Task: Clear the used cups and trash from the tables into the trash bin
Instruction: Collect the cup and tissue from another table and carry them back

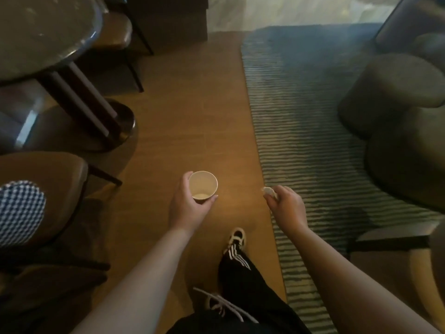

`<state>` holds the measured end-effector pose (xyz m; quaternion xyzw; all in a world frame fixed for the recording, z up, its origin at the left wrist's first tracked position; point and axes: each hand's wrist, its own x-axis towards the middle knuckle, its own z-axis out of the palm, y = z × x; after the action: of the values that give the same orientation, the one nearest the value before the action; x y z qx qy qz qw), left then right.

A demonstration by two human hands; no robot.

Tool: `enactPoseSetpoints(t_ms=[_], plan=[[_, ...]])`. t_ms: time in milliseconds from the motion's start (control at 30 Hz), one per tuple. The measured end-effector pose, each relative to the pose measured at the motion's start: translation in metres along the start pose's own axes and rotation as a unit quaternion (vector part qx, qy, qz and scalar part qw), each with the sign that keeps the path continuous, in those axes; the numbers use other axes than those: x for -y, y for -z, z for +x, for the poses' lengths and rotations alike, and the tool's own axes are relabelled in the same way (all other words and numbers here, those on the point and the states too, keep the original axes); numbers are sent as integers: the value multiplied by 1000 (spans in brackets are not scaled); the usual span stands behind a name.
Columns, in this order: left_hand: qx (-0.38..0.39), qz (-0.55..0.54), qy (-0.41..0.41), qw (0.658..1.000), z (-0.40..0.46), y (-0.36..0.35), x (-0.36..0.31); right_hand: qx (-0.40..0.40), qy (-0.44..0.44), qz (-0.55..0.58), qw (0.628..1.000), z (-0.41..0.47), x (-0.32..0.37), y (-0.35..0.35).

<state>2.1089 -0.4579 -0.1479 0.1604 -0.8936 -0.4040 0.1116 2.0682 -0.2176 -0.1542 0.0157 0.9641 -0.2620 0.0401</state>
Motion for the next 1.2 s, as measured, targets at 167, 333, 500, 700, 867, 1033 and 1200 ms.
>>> enactPoseSetpoints(t_ms=[167, 333, 500, 700, 867, 1033, 1200], plan=[[29, -1, -19, 999, 113, -33, 2, -6, -15, 4, 1000, 103, 13, -14], [51, 15, -40, 998, 247, -65, -19, -6, -46, 26, 999, 234, 35, -7], [49, 3, -50, 998, 375, -92, -48, -25, -47, 32, 998, 353, 63, 18], [55, -5, -69, 996, 518, -134, -76, -25, -65, 51, 996, 484, 82, 27], [93, -6, -85, 992, 654, -183, -91, -35, -76, 58, 995, 607, 91, 18], [150, 0, -133, 980, 823, -233, -128, -49, -118, 78, 989, 763, 118, 29], [193, -2, -165, 967, 960, -272, -183, -64, -141, 96, 983, 899, 138, 65]])
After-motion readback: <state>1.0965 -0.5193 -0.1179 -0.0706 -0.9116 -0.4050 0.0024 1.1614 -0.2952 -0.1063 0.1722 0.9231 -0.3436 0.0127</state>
